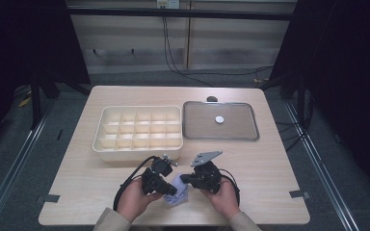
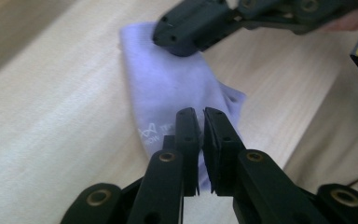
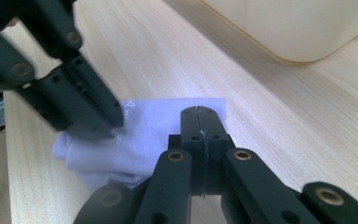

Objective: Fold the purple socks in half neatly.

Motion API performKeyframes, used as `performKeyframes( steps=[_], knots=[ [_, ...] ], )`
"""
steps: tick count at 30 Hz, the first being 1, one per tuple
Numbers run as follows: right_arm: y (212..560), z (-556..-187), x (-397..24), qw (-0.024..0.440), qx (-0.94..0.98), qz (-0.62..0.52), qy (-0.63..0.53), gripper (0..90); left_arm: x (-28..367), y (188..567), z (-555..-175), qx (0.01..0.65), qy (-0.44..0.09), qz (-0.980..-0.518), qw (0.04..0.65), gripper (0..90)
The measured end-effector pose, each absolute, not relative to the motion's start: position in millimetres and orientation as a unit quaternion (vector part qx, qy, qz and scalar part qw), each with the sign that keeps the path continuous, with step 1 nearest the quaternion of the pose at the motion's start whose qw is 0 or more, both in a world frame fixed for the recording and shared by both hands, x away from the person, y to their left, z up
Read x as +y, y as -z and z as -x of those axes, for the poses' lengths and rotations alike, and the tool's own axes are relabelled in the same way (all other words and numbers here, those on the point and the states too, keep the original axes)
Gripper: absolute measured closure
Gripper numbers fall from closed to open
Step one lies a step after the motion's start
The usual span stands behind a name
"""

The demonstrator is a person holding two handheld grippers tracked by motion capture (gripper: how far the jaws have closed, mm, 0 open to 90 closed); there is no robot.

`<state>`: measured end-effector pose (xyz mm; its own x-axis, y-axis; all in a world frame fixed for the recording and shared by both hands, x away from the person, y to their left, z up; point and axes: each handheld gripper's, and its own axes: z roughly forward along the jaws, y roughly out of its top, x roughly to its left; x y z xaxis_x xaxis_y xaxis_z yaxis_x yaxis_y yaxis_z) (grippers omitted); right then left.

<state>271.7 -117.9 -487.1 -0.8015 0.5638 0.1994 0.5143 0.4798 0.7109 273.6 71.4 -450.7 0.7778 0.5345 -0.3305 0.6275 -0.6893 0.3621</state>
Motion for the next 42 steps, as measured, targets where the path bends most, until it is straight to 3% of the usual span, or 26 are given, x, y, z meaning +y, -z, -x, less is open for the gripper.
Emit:
performKeyframes(
  steps=[10,19,34,39,42],
  knots=[
    [487.4,-271.2,-117.0,0.030,0.859,-0.313,-0.403,90.0,73.9,462.5,-277.6,0.326,0.090,-0.915,0.219,89.0],
    [487.7,-270.9,-118.9,0.031,0.856,-0.316,-0.407,90.0,77.3,449.2,-273.9,0.323,0.105,-0.910,0.239,88.5],
    [486.7,-270.0,-120.1,0.034,0.857,-0.317,-0.406,90.0,82.1,466.9,-276.4,0.336,0.103,-0.911,0.215,89.8],
    [486.7,-270.0,-121.3,0.032,0.855,-0.319,-0.407,90.0,85.2,466.2,-278.5,0.340,0.111,-0.907,0.222,88.6],
    [486.0,-269.8,-122.4,0.035,0.855,-0.318,-0.408,90.0,87.7,461.2,-280.2,0.344,0.121,-0.902,0.229,83.0]
  ],
)
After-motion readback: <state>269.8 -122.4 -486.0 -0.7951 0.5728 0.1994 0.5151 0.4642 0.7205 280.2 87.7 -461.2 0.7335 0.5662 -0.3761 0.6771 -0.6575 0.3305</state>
